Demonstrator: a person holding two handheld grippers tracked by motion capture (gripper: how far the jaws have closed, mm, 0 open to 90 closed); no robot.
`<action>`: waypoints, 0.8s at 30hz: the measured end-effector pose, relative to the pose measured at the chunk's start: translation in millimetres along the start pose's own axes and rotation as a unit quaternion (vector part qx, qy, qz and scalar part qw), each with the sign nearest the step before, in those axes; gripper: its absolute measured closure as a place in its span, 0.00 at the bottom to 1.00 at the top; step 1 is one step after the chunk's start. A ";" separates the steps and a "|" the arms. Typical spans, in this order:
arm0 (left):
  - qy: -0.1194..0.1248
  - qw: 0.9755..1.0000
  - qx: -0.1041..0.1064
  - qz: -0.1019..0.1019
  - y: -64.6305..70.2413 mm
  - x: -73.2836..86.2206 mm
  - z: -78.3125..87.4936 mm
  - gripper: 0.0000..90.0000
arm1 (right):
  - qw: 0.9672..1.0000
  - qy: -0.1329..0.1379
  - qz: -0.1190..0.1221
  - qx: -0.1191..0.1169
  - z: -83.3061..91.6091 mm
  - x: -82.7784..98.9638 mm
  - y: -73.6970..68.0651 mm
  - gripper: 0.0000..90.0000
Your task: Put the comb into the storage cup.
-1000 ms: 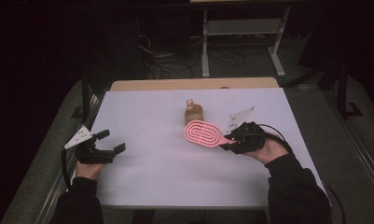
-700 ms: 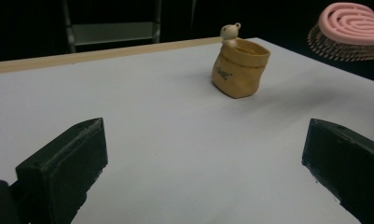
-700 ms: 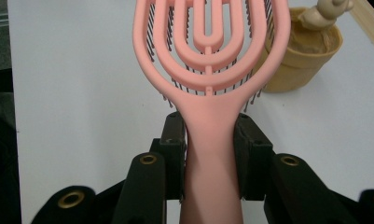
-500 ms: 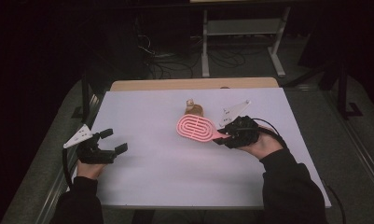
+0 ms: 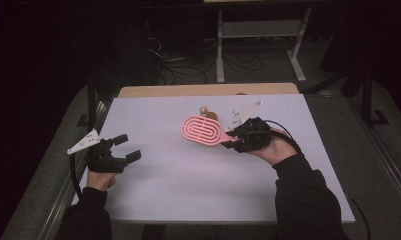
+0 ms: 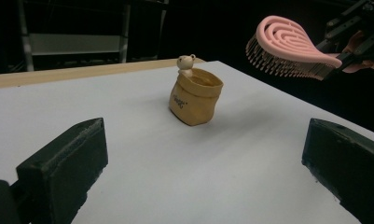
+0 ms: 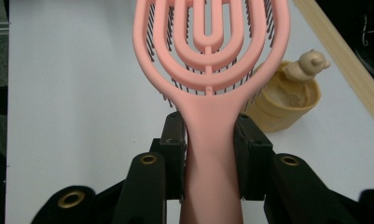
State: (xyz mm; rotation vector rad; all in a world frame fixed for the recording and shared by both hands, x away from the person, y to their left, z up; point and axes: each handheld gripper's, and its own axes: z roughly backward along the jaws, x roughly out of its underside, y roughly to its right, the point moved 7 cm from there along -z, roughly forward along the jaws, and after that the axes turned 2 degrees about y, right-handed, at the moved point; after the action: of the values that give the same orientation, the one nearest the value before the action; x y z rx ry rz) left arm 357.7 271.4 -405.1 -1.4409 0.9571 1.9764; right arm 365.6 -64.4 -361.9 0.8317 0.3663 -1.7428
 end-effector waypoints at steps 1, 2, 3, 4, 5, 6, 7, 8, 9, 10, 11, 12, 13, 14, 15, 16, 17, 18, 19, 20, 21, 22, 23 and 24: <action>-0.002 1.000 0.001 0.001 0.3 -0.6 -1.5 0.01 | 1.000 0.002 0.001 0.002 1.0 -1.7 0.8 0.75; -0.005 1.000 0.005 0.002 1.1 -1.0 -3.1 0.01 | 1.000 0.004 0.000 0.003 2.1 -3.3 1.2 0.75; -0.007 1.000 0.009 0.004 2.2 -1.4 -4.8 0.02 | 1.000 0.006 0.001 0.004 3.0 -4.7 1.9 0.75; -0.008 1.000 0.014 0.006 3.6 -1.9 -6.3 0.02 | 1.000 0.008 0.001 0.005 3.7 -6.2 2.5 0.75; -0.011 1.000 0.018 0.006 5.1 -2.4 -7.9 0.02 | 1.000 0.008 0.003 0.005 4.3 -7.3 2.9 0.75; -0.015 1.000 0.019 0.004 6.4 -2.9 -9.8 0.02 | 1.000 0.010 0.002 0.005 4.5 -8.4 2.8 0.75; -0.020 1.000 0.020 0.001 7.8 -3.1 -11.5 0.02 | 1.000 0.010 0.004 0.005 4.8 -9.3 3.1 0.75; -0.023 0.999 0.022 -0.001 9.0 -3.7 -13.2 0.02 | 1.000 0.010 0.005 0.005 5.0 -10.3 3.2 0.75; -0.026 0.999 0.023 0.000 10.1 -4.4 -15.0 0.02 | 1.000 0.010 0.007 0.006 5.2 -11.3 3.4 0.75; -0.029 0.999 0.025 0.000 11.1 -5.3 -16.4 0.02 | 1.000 0.012 0.006 0.007 5.3 -12.4 3.3 0.75; -0.028 0.999 0.029 0.001 12.6 -6.8 -17.9 0.02 | 1.000 0.011 0.006 0.007 5.7 -13.2 3.2 0.75; -0.026 0.999 0.033 0.003 14.2 -8.9 -19.2 0.02 | 1.000 0.011 0.007 0.008 6.1 -14.1 3.3 0.75; -0.026 0.999 0.035 0.002 15.5 -10.8 -20.6 0.03 | 1.000 0.012 0.008 0.009 6.5 -15.3 3.4 0.75; -0.029 0.999 0.038 -0.002 16.6 -12.5 -22.0 0.03 | 1.000 0.013 0.010 0.010 7.3 -16.2 3.6 0.75; -0.033 0.999 0.038 -0.005 17.6 -13.8 -23.8 0.03 | 1.000 0.014 0.009 0.010 8.2 -17.2 3.7 0.75; -0.038 0.998 0.040 -0.007 18.8 -15.0 -26.0 0.03 | 1.000 0.015 0.010 0.011 9.1 -18.2 4.3 0.75; -0.042 0.998 0.041 -0.012 19.6 -16.1 -28.0 0.03 | 1.000 0.017 0.011 0.013 10.1 -19.4 4.8 0.75; -0.042 0.998 0.044 -0.009 21.5 -17.5 -30.1 0.03 | 1.000 0.019 0.011 0.013 11.1 -20.5 4.9 0.75; -0.043 0.998 0.049 -0.010 23.0 -19.1 -31.9 0.03 | 1.000 0.021 0.012 0.014 12.0 -21.6 5.2 0.75; -0.043 0.998 0.052 -0.009 25.1 -20.5 -33.8 0.03 | 1.000 0.022 0.013 0.014 12.6 -22.5 5.3 0.75; -0.044 0.997 0.055 -0.009 26.9 -21.9 -35.8 0.03 | 1.000 0.022 0.013 0.015 13.1 -23.3 5.4 0.75; -0.044 0.997 0.058 -0.009 28.5 -23.3 -38.2 0.03 | 1.000 0.023 0.015 0.014 13.3 -24.2 5.6 0.75; -0.046 0.997 0.060 -0.011 29.8 -24.5 -40.2 0.03 | 1.000 0.023 0.015 0.014 13.6 -24.9 5.5 0.75; -0.046 0.997 0.062 -0.012 31.6 -25.9 -42.1 0.03 | 1.000 0.024 0.015 0.015 13.9 -25.6 5.6 0.75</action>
State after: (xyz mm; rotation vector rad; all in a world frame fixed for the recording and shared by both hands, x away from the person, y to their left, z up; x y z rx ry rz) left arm 367.0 218.9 -380.7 -1.2759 0.9994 1.9130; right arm 369.5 -56.7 -333.5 0.8967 0.3587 -1.7073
